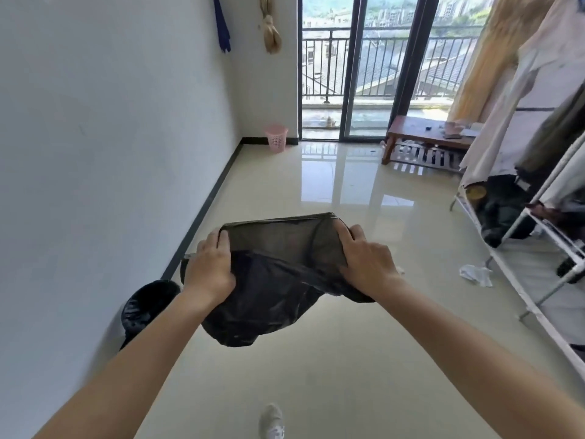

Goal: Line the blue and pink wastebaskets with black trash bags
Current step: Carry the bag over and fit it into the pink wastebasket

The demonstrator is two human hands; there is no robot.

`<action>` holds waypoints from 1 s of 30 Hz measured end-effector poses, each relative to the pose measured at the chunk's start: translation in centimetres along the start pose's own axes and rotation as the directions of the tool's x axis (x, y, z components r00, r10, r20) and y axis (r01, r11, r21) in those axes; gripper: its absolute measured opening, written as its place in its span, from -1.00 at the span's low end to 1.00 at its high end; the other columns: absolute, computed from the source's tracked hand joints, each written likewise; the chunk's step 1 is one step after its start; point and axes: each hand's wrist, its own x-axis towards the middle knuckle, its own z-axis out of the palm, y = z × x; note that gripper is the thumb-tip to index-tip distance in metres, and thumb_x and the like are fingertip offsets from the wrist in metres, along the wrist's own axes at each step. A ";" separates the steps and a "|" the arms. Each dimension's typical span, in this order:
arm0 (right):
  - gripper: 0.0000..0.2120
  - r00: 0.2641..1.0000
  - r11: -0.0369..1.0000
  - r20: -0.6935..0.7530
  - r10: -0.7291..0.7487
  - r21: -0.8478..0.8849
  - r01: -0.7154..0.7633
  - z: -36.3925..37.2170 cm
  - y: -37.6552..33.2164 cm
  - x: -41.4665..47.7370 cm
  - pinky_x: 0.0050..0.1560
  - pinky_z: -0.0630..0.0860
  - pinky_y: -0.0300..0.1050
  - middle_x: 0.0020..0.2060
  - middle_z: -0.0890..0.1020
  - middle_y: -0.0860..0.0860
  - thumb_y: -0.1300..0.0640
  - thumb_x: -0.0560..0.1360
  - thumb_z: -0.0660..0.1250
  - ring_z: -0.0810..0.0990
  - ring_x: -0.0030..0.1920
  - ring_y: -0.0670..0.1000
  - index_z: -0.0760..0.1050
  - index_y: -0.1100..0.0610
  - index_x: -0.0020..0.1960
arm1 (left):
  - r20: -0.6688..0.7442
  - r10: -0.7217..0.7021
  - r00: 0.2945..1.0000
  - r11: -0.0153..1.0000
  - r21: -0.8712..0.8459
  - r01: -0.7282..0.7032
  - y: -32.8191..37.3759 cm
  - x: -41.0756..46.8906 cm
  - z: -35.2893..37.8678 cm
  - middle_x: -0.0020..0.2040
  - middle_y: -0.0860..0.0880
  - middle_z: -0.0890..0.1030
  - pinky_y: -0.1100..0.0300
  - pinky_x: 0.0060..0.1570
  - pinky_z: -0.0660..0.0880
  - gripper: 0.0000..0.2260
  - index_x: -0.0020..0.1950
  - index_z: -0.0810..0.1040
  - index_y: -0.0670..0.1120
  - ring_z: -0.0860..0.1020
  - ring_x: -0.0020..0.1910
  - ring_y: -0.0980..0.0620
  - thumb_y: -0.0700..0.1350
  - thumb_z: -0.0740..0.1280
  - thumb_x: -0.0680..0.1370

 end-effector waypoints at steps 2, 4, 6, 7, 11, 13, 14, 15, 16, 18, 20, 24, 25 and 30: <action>-0.07 1.000 0.996 0.014 0.009 -0.091 -0.008 1.1 -0.1 6.9 -0.46 0.35 -0.09 0.10 0.41 0.07 0.04 0.40 0.41 0.38 -0.44 0.10 -0.11 -0.02 0.56 | -0.009 -0.013 1.000 0.997 0.071 0.013 -2.1 6.2 1.6 0.41 -0.19 0.32 -0.09 0.19 0.40 -0.35 0.47 0.22 -0.19 0.35 0.29 -0.23 -0.22 0.35 0.41; -0.08 0.999 0.990 0.031 0.021 -0.137 -0.016 1.7 -0.2 13.2 -0.47 0.35 -0.10 0.09 0.40 0.08 0.16 0.40 0.38 0.32 -0.46 0.07 -0.12 -0.03 0.57 | -0.025 -0.035 0.999 0.998 0.057 0.036 -3.7 12.2 2.7 0.30 -0.18 0.43 -0.12 0.12 0.39 -0.44 0.42 0.30 -0.18 0.39 0.22 -0.22 -0.25 0.29 0.42; -0.09 0.999 0.985 0.027 0.030 -0.170 -0.025 2.2 0.0 19.8 -0.48 0.35 -0.10 0.07 0.40 0.09 0.25 0.39 0.34 0.29 -0.46 0.05 -0.11 -0.04 0.58 | -0.042 -0.084 0.996 0.992 -0.099 0.079 -5.0 19.2 3.4 0.19 -0.17 0.54 -0.13 0.09 0.40 -0.54 0.35 0.42 -0.16 0.46 0.14 -0.22 -0.28 0.21 0.44; -0.09 0.999 0.982 0.026 0.026 -0.186 -0.020 2.3 0.2 22.9 -0.49 0.35 -0.10 0.06 0.41 0.09 0.27 0.39 0.33 0.30 -0.44 0.05 -0.09 -0.05 0.58 | -0.043 -0.125 0.991 0.973 -0.203 0.114 -5.4 22.7 3.4 0.14 -0.15 0.58 -0.12 0.09 0.43 -0.60 0.29 0.48 -0.15 0.50 0.10 -0.21 -0.27 0.18 0.46; -0.12 0.999 0.971 -0.032 0.040 -0.233 -0.046 2.4 2.2 33.9 -0.55 0.31 -0.15 0.01 0.46 0.10 0.25 0.37 0.37 0.32 -0.43 0.03 0.04 -0.06 0.57 | -0.105 -0.205 0.973 0.937 -0.310 0.163 -5.7 36.9 3.1 -0.26 -0.05 0.59 -0.01 -0.16 0.50 -0.75 -0.22 0.55 -0.08 0.57 -0.18 -0.19 -0.04 0.12 0.49; -0.17 0.997 0.979 -0.040 0.061 -0.192 -0.068 3.1 3.5 38.7 -0.56 0.32 -0.16 -0.01 0.48 0.11 0.25 0.37 0.36 0.34 -0.44 0.05 0.11 -0.03 0.56 | -0.155 -0.125 0.980 0.988 -0.110 0.109 -5.3 43.0 4.2 -0.20 -0.06 0.58 0.01 -0.15 0.44 -0.73 -0.16 0.56 -0.08 0.55 -0.13 -0.17 0.09 0.21 0.50; -0.19 0.996 0.980 -0.036 0.078 -0.179 -0.083 3.8 4.4 41.4 -0.55 0.33 -0.15 -0.01 0.48 0.12 0.25 0.38 0.35 0.36 -0.44 0.06 0.12 -0.02 0.55 | -0.149 -0.077 0.986 0.997 0.003 0.079 -4.9 46.3 5.3 -0.10 -0.09 0.58 -0.01 -0.11 0.42 -0.69 -0.04 0.55 -0.08 0.53 -0.06 -0.17 0.16 0.26 0.48; -0.20 0.994 0.981 -0.034 0.101 -0.163 -0.106 4.6 5.3 44.1 -0.54 0.35 -0.14 -0.01 0.48 0.12 0.23 0.39 0.34 0.39 -0.44 0.07 0.11 -0.01 0.56 | -0.123 -0.054 0.991 0.993 0.096 0.066 -4.4 49.4 6.5 0.00 -0.12 0.56 -0.03 -0.06 0.41 -0.59 0.07 0.52 -0.09 0.50 0.02 -0.17 0.21 0.29 0.45; -0.21 0.991 0.982 -0.042 0.124 -0.140 -0.129 5.5 6.3 47.0 -0.53 0.35 -0.13 -0.01 0.47 0.13 0.21 0.40 0.33 0.41 -0.44 0.08 0.10 -0.01 0.56 | -0.083 -0.042 0.996 0.985 0.162 0.055 -3.9 52.6 7.7 0.08 -0.14 0.53 -0.05 -0.02 0.40 -0.51 0.15 0.47 -0.09 0.46 0.08 -0.17 0.25 0.31 0.43; -0.22 0.986 0.984 -0.058 0.157 -0.075 -0.161 7.4 8.4 52.7 -0.52 0.35 -0.12 0.01 0.46 0.13 0.18 0.42 0.32 0.42 -0.43 0.10 0.07 0.00 0.56 | -0.023 -0.031 0.999 0.966 0.254 0.036 -2.8 58.7 9.9 0.18 -0.15 0.44 -0.08 0.06 0.37 -0.43 0.27 0.36 -0.07 0.39 0.15 -0.16 0.22 0.35 0.39; -0.21 0.978 0.979 -0.071 0.194 -0.055 -0.198 9.7 11.1 59.4 -0.51 0.35 -0.12 0.03 0.45 0.12 0.18 0.43 0.32 0.38 -0.43 0.08 0.04 -0.01 0.56 | 0.055 -0.049 0.997 0.946 0.324 0.029 -1.6 65.8 12.1 0.25 -0.15 0.33 -0.11 0.21 0.31 -0.32 0.38 0.23 -0.02 0.31 0.23 -0.16 0.09 0.40 0.33; -0.12 0.973 0.972 -0.003 0.233 -0.038 -0.232 12.1 15.4 72.5 -0.47 0.39 -0.10 0.08 0.41 0.11 0.17 0.42 0.38 0.36 -0.41 0.06 -0.07 -0.03 0.56 | 0.240 -0.095 0.966 0.944 0.329 0.011 -0.1 78.9 14.5 0.33 -0.17 0.12 -0.18 0.35 0.18 -0.03 0.43 0.00 0.00 0.14 0.34 -0.20 0.05 0.50 0.18; -0.10 0.973 0.973 0.015 0.230 -0.023 -0.229 12.3 16.3 75.9 -0.46 0.40 -0.09 0.10 0.41 0.11 0.15 0.41 0.40 0.36 -0.40 0.07 -0.10 -0.03 0.56 | 0.274 -0.082 0.958 0.954 0.299 -0.003 -0.2 82.1 14.7 0.35 -0.17 0.10 -0.17 0.36 0.18 0.03 0.43 -0.02 -0.01 0.12 0.36 -0.21 0.11 0.52 0.13; -0.19 0.989 0.988 -0.037 0.141 0.064 -0.138 11.9 18.3 92.7 -0.41 0.50 -0.05 0.10 0.43 0.11 -0.27 0.48 0.28 0.53 -0.32 0.13 0.01 0.03 0.55 | 0.219 -0.042 0.975 0.999 -0.009 0.046 -1.2 96.3 14.6 0.18 0.01 0.45 -0.13 0.19 0.39 -0.12 0.27 0.38 0.02 0.40 0.23 -0.08 0.61 0.19 0.19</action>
